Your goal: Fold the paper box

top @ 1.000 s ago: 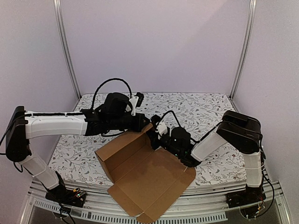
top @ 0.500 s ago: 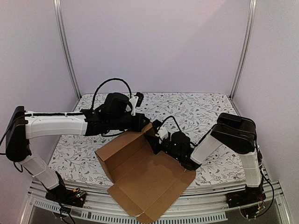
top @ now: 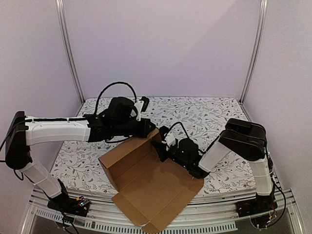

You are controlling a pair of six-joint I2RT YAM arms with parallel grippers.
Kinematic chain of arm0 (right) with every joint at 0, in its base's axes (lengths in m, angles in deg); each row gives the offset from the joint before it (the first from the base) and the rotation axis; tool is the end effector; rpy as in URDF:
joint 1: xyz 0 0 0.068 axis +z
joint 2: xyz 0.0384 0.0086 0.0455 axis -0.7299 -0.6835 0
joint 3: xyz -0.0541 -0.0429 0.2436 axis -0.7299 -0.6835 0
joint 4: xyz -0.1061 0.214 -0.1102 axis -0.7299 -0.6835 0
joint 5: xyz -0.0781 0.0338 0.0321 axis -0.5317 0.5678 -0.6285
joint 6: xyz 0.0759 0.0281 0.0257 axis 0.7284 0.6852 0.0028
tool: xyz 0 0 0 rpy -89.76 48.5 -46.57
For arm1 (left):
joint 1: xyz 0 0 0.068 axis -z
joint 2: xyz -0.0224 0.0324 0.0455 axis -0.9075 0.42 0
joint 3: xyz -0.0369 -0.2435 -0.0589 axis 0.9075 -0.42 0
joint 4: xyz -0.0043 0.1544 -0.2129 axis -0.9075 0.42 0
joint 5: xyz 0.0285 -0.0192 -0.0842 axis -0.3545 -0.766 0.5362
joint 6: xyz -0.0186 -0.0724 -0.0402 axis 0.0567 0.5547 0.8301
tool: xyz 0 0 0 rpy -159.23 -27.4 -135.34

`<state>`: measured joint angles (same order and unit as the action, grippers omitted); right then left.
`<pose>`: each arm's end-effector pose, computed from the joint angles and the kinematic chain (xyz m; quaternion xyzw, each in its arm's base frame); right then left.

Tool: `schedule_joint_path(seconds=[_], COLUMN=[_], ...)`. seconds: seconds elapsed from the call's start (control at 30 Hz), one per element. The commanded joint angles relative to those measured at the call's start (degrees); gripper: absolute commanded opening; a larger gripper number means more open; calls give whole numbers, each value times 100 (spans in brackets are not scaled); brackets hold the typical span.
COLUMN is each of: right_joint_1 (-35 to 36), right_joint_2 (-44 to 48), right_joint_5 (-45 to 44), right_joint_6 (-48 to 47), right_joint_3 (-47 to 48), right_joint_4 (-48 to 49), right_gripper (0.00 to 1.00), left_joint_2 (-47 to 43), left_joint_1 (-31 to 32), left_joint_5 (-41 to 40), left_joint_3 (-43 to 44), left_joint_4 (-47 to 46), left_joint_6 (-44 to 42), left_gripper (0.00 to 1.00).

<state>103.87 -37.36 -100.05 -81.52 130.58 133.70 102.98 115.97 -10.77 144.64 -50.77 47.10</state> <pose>0.2471 0.3561 0.0777 -0.2595 0.6843 0.2981 0.6128 0.2463 -0.3014 0.2158 0.1649 0.8502 -0.3178 0.3861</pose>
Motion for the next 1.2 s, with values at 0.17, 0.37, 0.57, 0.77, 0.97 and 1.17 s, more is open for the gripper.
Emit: schedule_joint_path(seconds=[0.17, 0.37, 0.57, 0.77, 0.97, 1.17], right_joint_1=[32, 36, 33, 44, 74, 77], right_joint_2=[-363, -484, -512, -399, 55, 1220], right_joint_5=[-165, -178, -172, -120, -148, -59], right_joint_6=[146, 182, 148, 106, 28, -120], right_joint_3=[-138, -48, 28, 14, -225, -840], right_joint_4=[-30, -62, -190, -209, -252, -1213], right_gripper=[28, 26, 2, 0, 43, 63], left_joint_2=[75, 48, 9, -24, -55, -154], left_joint_1=[79, 79, 79, 79, 79, 79], left_joint_5=[51, 51, 49, 50, -166, -321], left_joint_3=[-245, -236, -225, -257, -303, -387], left_joint_4=[785, 802, 832, 850, 850, 881], left_joint_6=[5, 15, 12, 15, -4, -30], left_gripper=[0, 0, 0, 0, 0, 0])
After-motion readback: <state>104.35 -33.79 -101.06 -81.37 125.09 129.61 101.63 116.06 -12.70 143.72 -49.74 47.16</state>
